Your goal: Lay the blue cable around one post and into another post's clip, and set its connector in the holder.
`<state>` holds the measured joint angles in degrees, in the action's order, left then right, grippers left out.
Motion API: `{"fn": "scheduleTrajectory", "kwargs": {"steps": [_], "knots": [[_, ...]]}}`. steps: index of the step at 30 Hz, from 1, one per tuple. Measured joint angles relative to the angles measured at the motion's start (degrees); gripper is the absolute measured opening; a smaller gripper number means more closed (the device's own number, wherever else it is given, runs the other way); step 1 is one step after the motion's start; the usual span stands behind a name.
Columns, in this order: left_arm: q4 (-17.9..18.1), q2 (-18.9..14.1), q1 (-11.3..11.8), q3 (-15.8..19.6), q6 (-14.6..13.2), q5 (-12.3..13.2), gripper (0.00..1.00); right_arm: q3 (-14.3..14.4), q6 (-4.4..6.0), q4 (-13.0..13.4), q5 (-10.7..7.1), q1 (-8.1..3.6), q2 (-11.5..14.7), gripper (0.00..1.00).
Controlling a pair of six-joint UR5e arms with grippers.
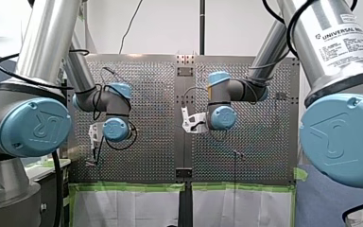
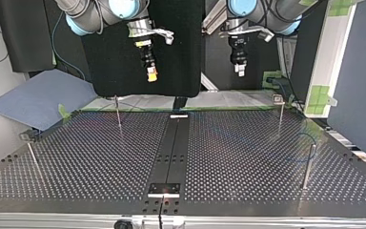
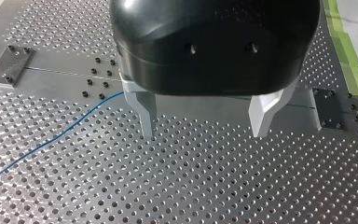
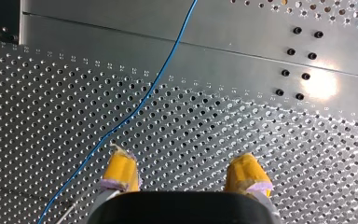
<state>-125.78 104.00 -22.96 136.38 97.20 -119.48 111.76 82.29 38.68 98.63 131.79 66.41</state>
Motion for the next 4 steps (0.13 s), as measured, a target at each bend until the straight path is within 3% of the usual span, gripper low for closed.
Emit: {"fn": "scheduleTrajectory", "kwargs": {"steps": [4], "knots": [[0.0, 0.0, 0.0, 0.0, 0.0, 0.0, 1.0, 0.0, 0.0, 0.0, 0.0, 0.0, 0.0, 1.0]]}}
